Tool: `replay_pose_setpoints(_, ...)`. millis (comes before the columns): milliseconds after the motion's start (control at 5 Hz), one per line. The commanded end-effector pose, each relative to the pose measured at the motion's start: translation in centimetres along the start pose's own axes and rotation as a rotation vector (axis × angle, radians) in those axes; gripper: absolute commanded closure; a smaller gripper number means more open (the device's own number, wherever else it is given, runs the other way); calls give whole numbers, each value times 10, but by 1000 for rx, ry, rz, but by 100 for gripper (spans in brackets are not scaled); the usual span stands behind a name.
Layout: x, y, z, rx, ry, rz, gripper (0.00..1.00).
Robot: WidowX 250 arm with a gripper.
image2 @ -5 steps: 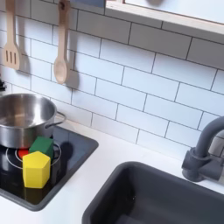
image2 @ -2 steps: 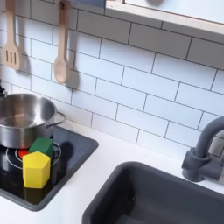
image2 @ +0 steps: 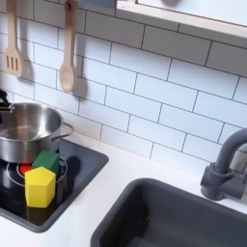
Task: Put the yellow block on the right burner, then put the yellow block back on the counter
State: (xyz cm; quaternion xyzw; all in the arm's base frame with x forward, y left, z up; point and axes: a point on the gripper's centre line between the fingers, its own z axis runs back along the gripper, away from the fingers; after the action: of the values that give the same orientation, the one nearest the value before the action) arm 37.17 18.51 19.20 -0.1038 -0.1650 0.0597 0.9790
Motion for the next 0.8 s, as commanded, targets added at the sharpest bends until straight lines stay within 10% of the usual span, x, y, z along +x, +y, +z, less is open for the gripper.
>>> replay_pose_setpoints(0,4,-13,-6,-21,-14,-32,100)
replay_pose_setpoints(600,8,-21,-25,-30,6,-67,100)
